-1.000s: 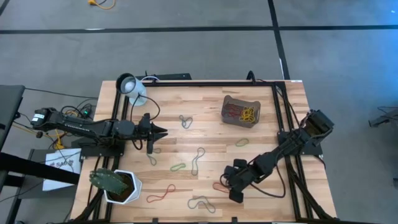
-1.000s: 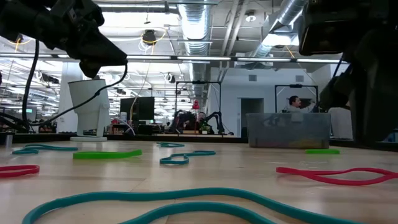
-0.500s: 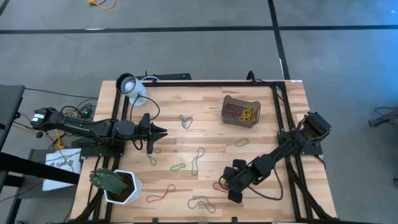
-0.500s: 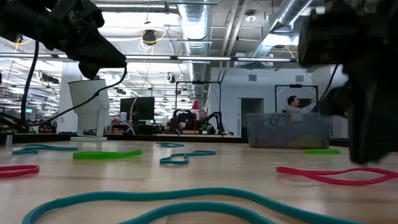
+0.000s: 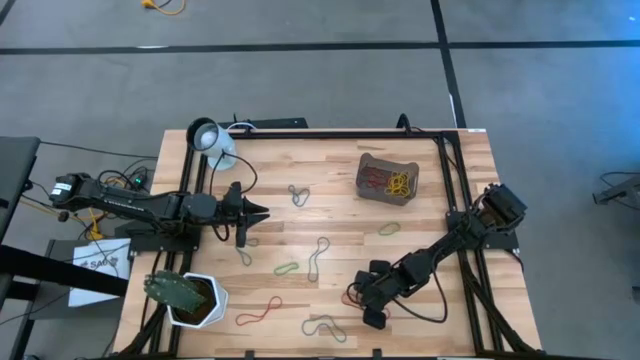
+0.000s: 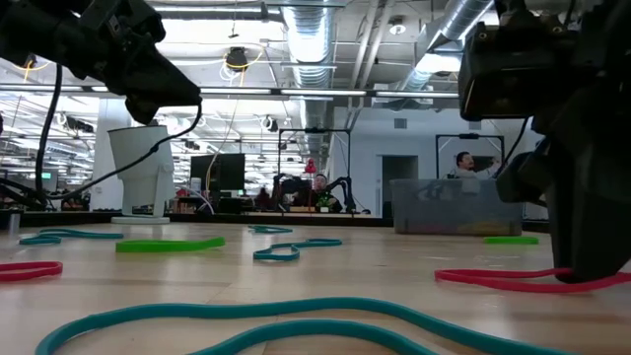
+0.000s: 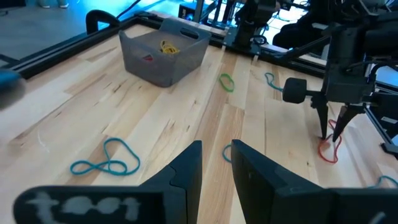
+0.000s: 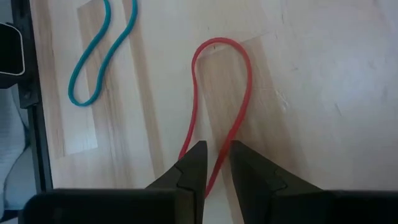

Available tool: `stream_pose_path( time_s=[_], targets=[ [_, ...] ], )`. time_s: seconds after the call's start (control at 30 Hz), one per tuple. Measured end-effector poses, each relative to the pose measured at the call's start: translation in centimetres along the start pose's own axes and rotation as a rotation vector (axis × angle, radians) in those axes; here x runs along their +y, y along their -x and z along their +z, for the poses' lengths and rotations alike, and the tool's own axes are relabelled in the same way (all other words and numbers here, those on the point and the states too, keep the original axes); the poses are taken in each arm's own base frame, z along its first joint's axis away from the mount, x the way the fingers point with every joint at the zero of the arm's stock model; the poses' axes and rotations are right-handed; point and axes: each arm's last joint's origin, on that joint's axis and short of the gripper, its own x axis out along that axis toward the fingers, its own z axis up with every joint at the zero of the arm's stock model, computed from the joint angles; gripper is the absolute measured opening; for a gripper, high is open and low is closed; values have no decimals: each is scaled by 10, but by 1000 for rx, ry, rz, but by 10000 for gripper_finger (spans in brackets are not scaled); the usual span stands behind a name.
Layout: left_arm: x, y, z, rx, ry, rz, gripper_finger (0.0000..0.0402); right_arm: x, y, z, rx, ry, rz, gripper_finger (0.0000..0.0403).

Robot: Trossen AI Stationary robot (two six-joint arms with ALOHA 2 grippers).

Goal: Pick and place rubber bands into bin
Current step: Put the red rubber band into the black container

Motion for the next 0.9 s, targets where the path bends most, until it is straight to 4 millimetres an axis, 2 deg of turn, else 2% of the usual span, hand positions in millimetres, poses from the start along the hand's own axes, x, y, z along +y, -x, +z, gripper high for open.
stream_pose_path(
  time_s=[0.2,0.33,0.4,0.5,0.63,0.8,0.9],
  targets=[
    [0,0,0,5,-5,1,75,-3,-5,-2,18,7,-20,61],
    [0,0,-1,6,-5,1,75,-3,-5,-1,13,53,-17,24],
    [0,0,-1,6,-5,1,75,-3,-1,2,1,64,-12,7],
    [0,0,-1,5,-5,2,75,-9,11,5,-9,57,-70,10],
    [0,0,0,3,-5,1,75,-17,54,15,-76,69,-185,3],
    [0,0,0,-3,-3,0,75,-44,125,17,-261,60,-516,2],
    [0,0,0,-5,-2,0,75,-66,165,19,-403,34,-741,2]
  ],
)
